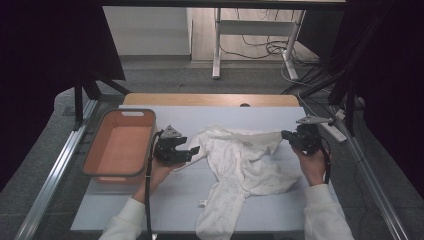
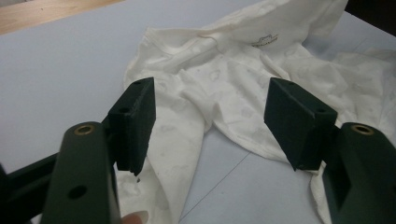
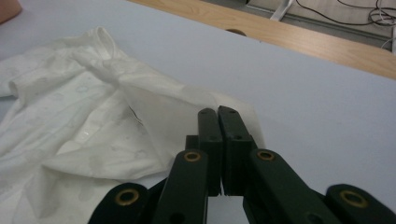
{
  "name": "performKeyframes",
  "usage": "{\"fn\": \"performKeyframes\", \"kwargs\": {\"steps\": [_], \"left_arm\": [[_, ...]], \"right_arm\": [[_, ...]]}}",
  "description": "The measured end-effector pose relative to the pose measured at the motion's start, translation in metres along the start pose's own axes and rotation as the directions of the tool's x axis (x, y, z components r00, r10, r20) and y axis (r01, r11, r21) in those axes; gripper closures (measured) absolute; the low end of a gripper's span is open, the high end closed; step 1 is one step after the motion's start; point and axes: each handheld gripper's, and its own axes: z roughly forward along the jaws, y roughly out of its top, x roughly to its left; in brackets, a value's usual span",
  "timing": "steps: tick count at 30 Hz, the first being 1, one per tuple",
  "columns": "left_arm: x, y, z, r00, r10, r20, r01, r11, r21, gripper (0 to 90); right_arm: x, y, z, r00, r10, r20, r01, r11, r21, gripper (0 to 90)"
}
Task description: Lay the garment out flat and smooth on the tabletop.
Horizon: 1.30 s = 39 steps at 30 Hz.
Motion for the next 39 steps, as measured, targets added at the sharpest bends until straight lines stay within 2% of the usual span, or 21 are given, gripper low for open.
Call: {"fn": "performKeyframes", "kwargs": {"steps": [7, 11, 13, 16, 17, 18, 19, 21, 24, 26, 30, 36, 39], "left_arm": [[0.001, 0.0, 0.0, 1.0, -0.001, -0.001, 0.001, 1.0, 0.001, 34.8], [0.001, -0.001, 0.0, 1.0, 0.001, -0.002, -0.001, 1.0, 0.006, 34.8], [0.001, -0.001, 0.0, 1.0, 0.0, -0.003, 0.0, 1.0, 0.007, 34.8], [0.001, -0.001, 0.001, 1.0, 0.0, -0.001, 0.0, 1.0, 0.006, 34.8], [0.001, -0.001, 0.001, 1.0, 0.004, -0.002, -0.004, 1.0, 0.009, 34.8], [0.0, -0.001, 0.001, 1.0, 0.005, -0.002, -0.005, 0.9999, 0.01, 34.7], [0.0, -0.001, 0.001, 1.0, 0.006, -0.002, -0.006, 0.9999, 0.011, 34.7], [0.001, -0.001, 0.001, 1.0, 0.007, -0.002, -0.007, 0.9999, 0.014, 34.6], [0.002, -0.002, 0.002, 1.0, 0.003, -0.004, -0.003, 0.9999, 0.015, 34.6], [0.001, -0.002, 0.002, 1.0, 0.005, -0.005, -0.005, 0.9999, 0.016, 34.6], [0.001, -0.001, 0.001, 0.9999, 0.011, -0.007, -0.011, 0.9999, 0.013, 34.6], [0.003, 0.002, -0.001, 1.0, 0.003, -0.002, -0.003, 1.0, -0.001, 34.6], [0.003, 0.004, -0.001, 1.0, 0.0, 0.003, 0.0, 1.0, -0.003, 34.6]], "right_arm": [[0.003, 0.006, -0.007, 0.9999, -0.015, -0.007, 0.015, 1.0, -0.008, 88.0], [0.001, 0.001, 0.004, 0.9999, -0.001, -0.011, 0.002, 1.0, 0.025, 85.7], [-0.001, -0.005, 0.015, 0.9999, 0.006, -0.01, -0.005, 0.998, 0.062, 84.1], [-0.002, -0.011, 0.025, 0.9998, 0.014, -0.014, -0.013, 0.996, 0.087, 79.3], [-0.003, -0.018, 0.036, 0.9999, 0.013, -0.008, -0.012, 0.993, 0.116, 68.6], [-0.002, -0.018, 0.038, 0.9999, 0.011, 0.0, -0.011, 0.992, 0.125, 62.8], [-0.002, -0.018, 0.038, 0.9999, 0.014, 0.004, -0.014, 0.993, 0.115, 59.7], [-0.002, -0.015, 0.029, 0.9994, 0.035, 0.001, -0.035, 0.998, 0.054, 54.3], [-0.003, -0.011, 0.014, 0.9975, 0.071, 0.004, -0.071, 0.997, -0.026, 49.0], [-0.003, -0.012, 0.011, 0.9968, 0.08, -0.003, -0.08, 0.997, -0.018, 48.1], [0.007, -0.019, 0.011, 0.9997, 0.025, 0.002, -0.025, 0.999, 0.031, 48.2], [0.02, -0.032, 0.014, 0.9999, -0.007, -0.012, 0.008, 0.996, 0.086, 47.9], [0.023, -0.034, 0.017, 0.9997, -0.005, -0.022, 0.007, 0.995, 0.098, 48.0]]}}
